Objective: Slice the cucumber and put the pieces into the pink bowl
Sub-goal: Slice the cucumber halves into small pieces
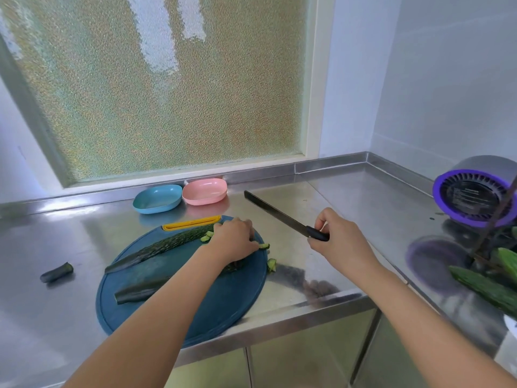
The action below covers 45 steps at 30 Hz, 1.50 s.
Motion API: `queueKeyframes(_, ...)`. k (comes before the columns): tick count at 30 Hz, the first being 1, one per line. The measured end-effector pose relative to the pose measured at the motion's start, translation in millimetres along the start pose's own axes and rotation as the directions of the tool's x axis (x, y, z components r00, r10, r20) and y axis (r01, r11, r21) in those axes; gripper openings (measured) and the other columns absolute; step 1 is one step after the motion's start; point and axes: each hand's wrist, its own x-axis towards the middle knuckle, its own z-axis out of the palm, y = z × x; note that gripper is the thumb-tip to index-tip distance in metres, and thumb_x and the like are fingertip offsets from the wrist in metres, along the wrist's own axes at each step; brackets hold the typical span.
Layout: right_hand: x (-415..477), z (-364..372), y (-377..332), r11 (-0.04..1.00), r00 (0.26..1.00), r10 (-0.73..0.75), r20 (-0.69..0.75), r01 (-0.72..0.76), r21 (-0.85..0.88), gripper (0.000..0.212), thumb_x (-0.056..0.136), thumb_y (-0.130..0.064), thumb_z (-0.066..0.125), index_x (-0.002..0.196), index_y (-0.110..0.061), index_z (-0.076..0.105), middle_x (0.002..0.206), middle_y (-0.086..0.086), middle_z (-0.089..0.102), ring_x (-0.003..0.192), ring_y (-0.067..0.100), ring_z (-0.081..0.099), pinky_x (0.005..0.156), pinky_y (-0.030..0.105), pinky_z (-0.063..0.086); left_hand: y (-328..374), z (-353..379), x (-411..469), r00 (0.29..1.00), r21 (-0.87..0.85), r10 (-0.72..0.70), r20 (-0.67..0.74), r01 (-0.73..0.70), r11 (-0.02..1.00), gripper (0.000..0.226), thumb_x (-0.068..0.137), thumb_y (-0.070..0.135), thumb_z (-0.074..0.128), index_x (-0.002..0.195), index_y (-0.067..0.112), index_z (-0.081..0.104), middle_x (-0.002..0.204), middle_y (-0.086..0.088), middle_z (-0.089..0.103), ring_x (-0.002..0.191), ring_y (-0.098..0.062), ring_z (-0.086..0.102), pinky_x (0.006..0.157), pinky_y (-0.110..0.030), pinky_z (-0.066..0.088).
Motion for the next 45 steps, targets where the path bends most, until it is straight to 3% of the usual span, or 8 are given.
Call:
queueKeyframes(3,-2.1,-0.2,-1.0,0.999,1.000,0.015,0.004,-0.015,0.039,0.020,0.087,-0.021,0.065,0.085,-0.020,0.045,0.077,0.002,0.062,0.062,0.020,0.056,0.060,0.037,0.050,4.8,2.5,-0.8,0.997,-0.086,0.072,-0.026,-0.074,0.994,0.033,0.086,0.039,0.053,0.117,0.026,0.054,0.119,-0.005,0.048,0.114,-0.027,0.044,0.097,-0.041,0.031)
queueKeyframes(7,-3.8,-1.7,-3.1,0.997,0.999,0.035,-0.010,-0.035,0.074,0.021,0.087,-0.020,0.065,0.083,-0.020,0.044,0.079,0.004,0.063,0.064,0.021,0.056,0.057,0.033,0.048,7.8,7.0,-2.4,0.984,-0.179,0.180,-0.005,-0.178,0.968,0.017,0.086,0.036,0.056,0.101,0.032,0.063,0.113,-0.003,0.047,0.113,-0.025,0.040,0.093,-0.038,0.030)
queueKeyframes(19,-17.5,-1.4,-6.6,0.985,0.994,0.091,0.058,-0.099,0.139,0.015,0.089,-0.021,0.064,0.089,-0.019,0.049,0.084,0.004,0.066,0.067,0.018,0.058,0.054,0.024,0.043,-22.7,4.7,5.1,0.962,-0.032,-0.029,-0.270,0.022,0.999,0.022,0.088,0.021,0.052,0.096,0.030,0.070,0.115,-0.002,0.057,0.109,-0.024,0.048,0.093,-0.032,0.028)
queueKeyframes(26,-39.7,8.5,-25.5,0.988,0.974,0.112,0.195,-0.129,0.079,0.018,0.094,-0.019,0.052,0.087,-0.005,0.061,0.080,0.011,0.067,0.056,0.016,0.054,0.061,0.031,0.051,-33.5,13.9,-41.3,0.937,-0.162,0.011,-0.349,-0.072,0.984,0.024,0.093,0.032,0.049,0.109,0.021,0.064,0.106,0.000,0.057,0.102,-0.022,0.054,0.087,-0.035,0.039)
queueKeyframes(30,-67.9,15.3,-39.5,0.996,0.956,0.085,0.282,-0.087,-0.003,0.018,0.099,-0.020,0.041,0.111,-0.013,0.052,0.093,0.006,0.062,0.062,0.014,0.059,0.062,0.030,0.056,-38.3,23.4,-67.7,0.966,-0.204,0.107,-0.236,-0.157,0.966,0.029,0.092,0.039,0.052,0.117,0.024,0.058,0.110,0.003,0.055,0.105,-0.016,0.050,0.093,-0.033,0.043)
queueKeyframes(33,-89.8,25.5,-52.2,0.999,0.939,0.021,0.344,-0.007,-0.041,0.055,0.100,-0.017,0.036,0.150,-0.028,0.015,0.095,0.002,0.059,0.062,0.010,0.054,0.054,0.024,0.048,-36.9,26.0,-74.8,0.957,-0.210,0.130,-0.258,-0.187,0.960,0.029,0.092,0.030,0.054,0.120,0.024,0.057,0.112,0.003,0.056,0.107,-0.016,0.050,0.092,-0.028,0.042)
queueKeyframes(36,-99.7,31.6,-63.4,0.999,0.930,0.028,0.365,-0.010,-0.051,0.068,0.100,-0.015,0.035,0.151,-0.038,-0.005,0.083,0.000,0.052,0.059,0.008,0.045,0.048,0.019,0.035,-33.5,26.7,-80.2,0.951,-0.259,0.114,-0.287,-0.192,0.947,0.027,0.092,0.025,0.056,0.118,0.022,0.058,0.110,0.003,0.057,0.105,-0.013,0.052,0.089,-0.023,0.041)
queueKeyframes(45,-106.0,46.9,-75.4,0.999,0.936,0.052,0.349,-0.054,-0.006,0.069,0.099,-0.014,0.034,0.152,-0.032,-0.004,0.082,0.001,0.050,0.061,0.010,0.043,0.053,0.023,0.036,-26.4,33.8,-92.8,0.929,-0.283,0.185,-0.321,-0.281,0.917,0.030,0.094,0.023,0.053,0.123,0.024,0.057,0.117,0.004,0.059,0.109,-0.014,0.048,0.092,-0.019,0.033)
